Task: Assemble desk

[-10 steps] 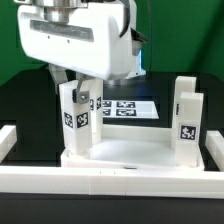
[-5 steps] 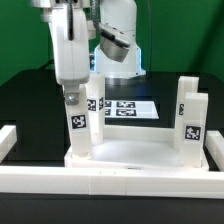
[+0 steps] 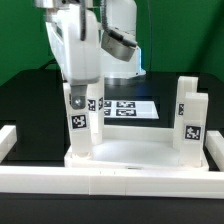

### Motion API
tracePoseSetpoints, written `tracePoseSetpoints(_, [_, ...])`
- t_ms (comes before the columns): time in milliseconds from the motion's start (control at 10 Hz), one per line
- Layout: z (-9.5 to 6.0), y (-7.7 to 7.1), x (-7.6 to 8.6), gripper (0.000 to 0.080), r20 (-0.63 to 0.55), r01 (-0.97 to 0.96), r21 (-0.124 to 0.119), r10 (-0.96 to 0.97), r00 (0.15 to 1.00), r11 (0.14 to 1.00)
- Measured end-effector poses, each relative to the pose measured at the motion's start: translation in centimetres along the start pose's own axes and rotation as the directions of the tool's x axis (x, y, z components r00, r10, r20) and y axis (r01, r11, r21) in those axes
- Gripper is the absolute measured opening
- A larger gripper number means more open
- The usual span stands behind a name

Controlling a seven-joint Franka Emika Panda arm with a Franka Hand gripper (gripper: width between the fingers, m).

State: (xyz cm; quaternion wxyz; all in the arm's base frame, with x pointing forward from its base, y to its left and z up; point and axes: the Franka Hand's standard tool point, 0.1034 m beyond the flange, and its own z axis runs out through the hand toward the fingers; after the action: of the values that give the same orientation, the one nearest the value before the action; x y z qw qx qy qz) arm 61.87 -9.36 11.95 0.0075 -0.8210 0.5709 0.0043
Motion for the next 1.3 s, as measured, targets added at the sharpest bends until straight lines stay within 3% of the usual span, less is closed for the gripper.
tracePoseSetpoints(400, [0.16, -0.28, -0.73, 0.0649, -0.009, 0.362, 0.002, -0.362, 0.932, 0.932])
tracePoseSetpoints(800, [0.2, -0.28, -0.61, 0.0649, -0.014, 0.721, -0.023, -0.721, 0.693, 0.693])
tracePoseSetpoints(1300, [0.22, -0.07, -0.33, 0.0649, -0.004, 0.895, -0.036, -0.896, 0.444, 0.444])
